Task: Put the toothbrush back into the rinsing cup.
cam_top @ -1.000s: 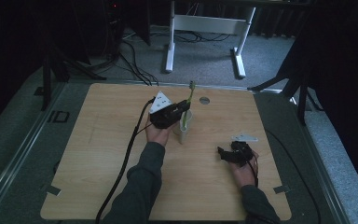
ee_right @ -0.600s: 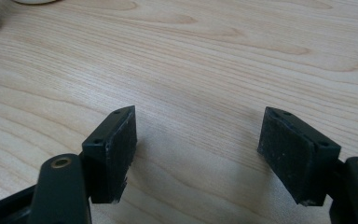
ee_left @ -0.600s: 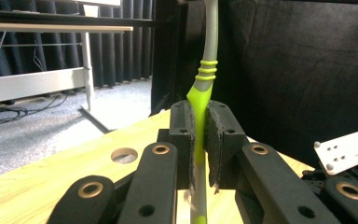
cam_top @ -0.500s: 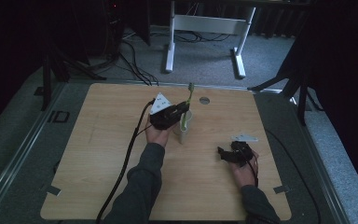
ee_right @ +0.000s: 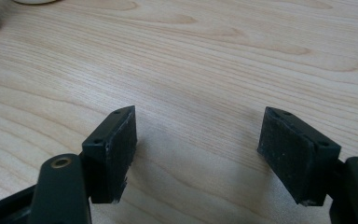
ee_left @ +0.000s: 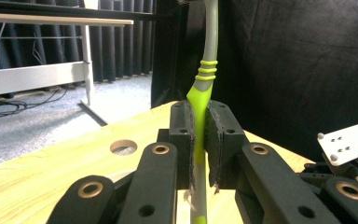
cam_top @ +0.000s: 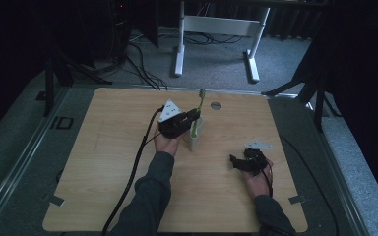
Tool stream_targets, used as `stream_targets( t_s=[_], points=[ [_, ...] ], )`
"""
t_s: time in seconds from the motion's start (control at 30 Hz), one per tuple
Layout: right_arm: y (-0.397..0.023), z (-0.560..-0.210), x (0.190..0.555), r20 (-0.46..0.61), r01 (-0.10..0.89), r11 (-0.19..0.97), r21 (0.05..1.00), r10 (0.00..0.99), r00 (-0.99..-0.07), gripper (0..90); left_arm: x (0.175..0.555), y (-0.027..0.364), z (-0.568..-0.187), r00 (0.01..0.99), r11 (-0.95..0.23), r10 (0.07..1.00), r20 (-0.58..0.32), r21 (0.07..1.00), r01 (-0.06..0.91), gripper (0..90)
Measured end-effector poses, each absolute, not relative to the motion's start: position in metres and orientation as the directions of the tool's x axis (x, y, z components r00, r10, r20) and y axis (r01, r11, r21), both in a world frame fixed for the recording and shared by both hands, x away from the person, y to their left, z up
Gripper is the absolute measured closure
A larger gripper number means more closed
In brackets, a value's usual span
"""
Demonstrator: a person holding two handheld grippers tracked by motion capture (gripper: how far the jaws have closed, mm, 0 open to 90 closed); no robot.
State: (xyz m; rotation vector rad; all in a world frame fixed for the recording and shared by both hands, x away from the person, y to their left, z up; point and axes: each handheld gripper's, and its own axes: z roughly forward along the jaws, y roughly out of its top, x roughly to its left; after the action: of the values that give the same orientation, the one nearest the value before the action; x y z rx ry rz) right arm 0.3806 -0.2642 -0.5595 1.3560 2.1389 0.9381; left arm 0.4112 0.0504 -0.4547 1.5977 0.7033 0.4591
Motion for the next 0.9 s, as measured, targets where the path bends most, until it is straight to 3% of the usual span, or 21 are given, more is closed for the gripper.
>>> stream_targets(
  t_s=[0.9],
  points=[
    [-0.264, -0.559, 0.381, -0.005, 0.61, 0.29, 0.737, 0.906, -0.424, 27.3, 0.405, 0.051, -0.467, 0.734, -0.096, 0.673, -0.089, 0.974, 0.207, 81.1]
  ],
)
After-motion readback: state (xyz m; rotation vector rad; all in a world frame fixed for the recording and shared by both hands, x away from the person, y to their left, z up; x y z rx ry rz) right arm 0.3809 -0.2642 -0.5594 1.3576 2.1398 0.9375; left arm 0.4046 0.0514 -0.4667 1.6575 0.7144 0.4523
